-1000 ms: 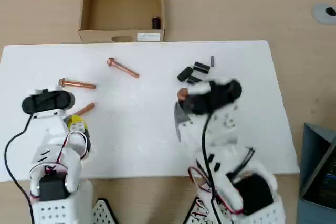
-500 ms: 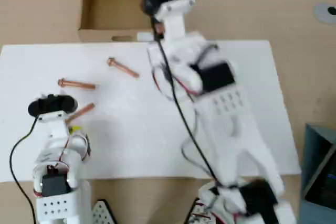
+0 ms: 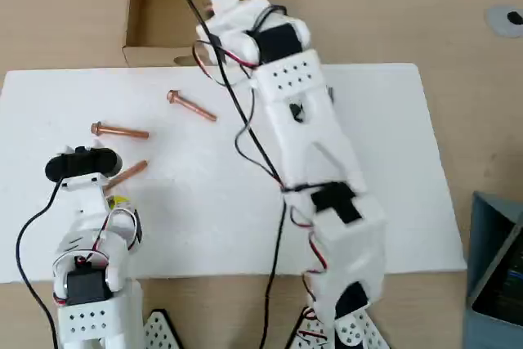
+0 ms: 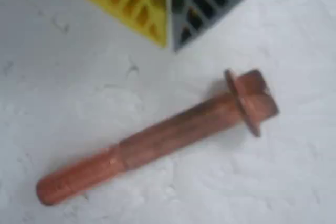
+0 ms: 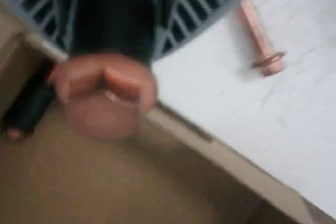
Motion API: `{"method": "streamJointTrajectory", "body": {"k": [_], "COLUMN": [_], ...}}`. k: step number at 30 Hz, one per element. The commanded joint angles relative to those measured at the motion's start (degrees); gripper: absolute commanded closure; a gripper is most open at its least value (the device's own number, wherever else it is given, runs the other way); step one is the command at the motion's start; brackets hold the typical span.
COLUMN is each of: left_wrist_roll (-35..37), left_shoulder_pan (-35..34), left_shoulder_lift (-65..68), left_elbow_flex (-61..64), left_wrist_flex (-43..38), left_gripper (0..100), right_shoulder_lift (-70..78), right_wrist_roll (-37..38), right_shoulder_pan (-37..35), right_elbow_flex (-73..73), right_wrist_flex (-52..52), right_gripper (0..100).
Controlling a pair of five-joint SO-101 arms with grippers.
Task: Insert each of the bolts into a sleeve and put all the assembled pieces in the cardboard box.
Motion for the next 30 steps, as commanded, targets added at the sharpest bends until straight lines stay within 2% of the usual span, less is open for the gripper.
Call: {"method": "streamJointTrajectory", "body": {"k": [1, 8, 12, 22, 27, 30], "left_wrist_roll": [0.0, 0.0, 0.0, 0.0, 0.0, 0.0], "left_shoulder_pan": [-0.53, -0.53, -0.53, -0.53, -0.62, -0.62], "left_shoulder_lift": [-0.48, -0.48, -0.48, -0.48, -0.48, -0.48], "left_elbow_flex": [-0.44, -0.44, -0.44, -0.44, -0.44, -0.44], "left_wrist_flex": [0.09, 0.09, 0.18, 0.18, 0.18, 0.18], "left_gripper": [100, 100, 100, 100, 100, 100], "right_shoulder_lift": [7.25, 26.33, 34.24, 43.38, 43.38, 43.38], "right_wrist_roll": [7.03, 20.22, 25.05, 30.59, 30.59, 30.59], "right_shoulder_pan": [0.92, 1.54, 1.54, 1.45, 1.45, 1.45], "right_elbow_flex": [-14.37, -33.27, -41.19, -50.33, -50.42, -50.42], "right_wrist_flex": [-1.67, -6.42, -6.86, -6.86, -6.59, -6.42], "right_gripper": [98.9, 98.9, 98.9, 98.2, 86.2, 84.2]}}
